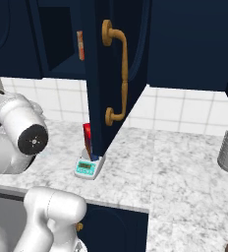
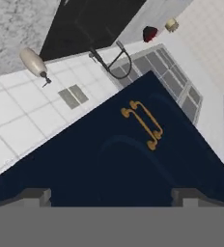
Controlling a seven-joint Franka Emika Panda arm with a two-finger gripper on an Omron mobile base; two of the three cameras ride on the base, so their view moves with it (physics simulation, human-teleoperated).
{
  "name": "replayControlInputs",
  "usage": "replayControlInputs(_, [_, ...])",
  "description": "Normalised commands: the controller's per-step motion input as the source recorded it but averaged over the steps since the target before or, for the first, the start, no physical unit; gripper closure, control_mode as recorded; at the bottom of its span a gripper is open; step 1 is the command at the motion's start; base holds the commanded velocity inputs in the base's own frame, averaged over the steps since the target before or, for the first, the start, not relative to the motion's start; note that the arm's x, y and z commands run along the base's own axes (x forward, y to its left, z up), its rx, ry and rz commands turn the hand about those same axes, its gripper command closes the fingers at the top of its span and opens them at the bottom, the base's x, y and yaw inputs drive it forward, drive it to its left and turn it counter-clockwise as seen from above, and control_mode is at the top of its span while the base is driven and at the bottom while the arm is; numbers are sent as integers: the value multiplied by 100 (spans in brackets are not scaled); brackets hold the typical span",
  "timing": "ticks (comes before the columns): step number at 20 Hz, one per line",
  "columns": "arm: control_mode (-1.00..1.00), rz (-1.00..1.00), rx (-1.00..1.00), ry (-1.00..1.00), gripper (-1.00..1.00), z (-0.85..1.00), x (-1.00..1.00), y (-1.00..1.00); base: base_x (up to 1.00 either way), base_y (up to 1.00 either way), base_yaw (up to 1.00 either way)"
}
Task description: Pick the boxed food and place it on the digital scale for weighing, and close the cabinet.
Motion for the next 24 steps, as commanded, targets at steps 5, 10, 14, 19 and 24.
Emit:
replayControlInputs(5, [-100, -27, 4, -25, -100, 0, -100, -3, 0, 0, 0])
replayControlInputs(10, [-100, -26, 22, -18, -100, -23, -100, -7, 0, 0, 0])
replayControlInputs(14, [-100, -12, 21, -35, -100, -100, -100, -45, 0, 0, 0])
replayControlInputs(19, [-100, 2, 18, -53, -100, -100, -100, -100, 0, 0, 0])
replayControlInputs(24, [-100, 1, 22, -38, -100, -100, -48, -99, 0, 0, 0])
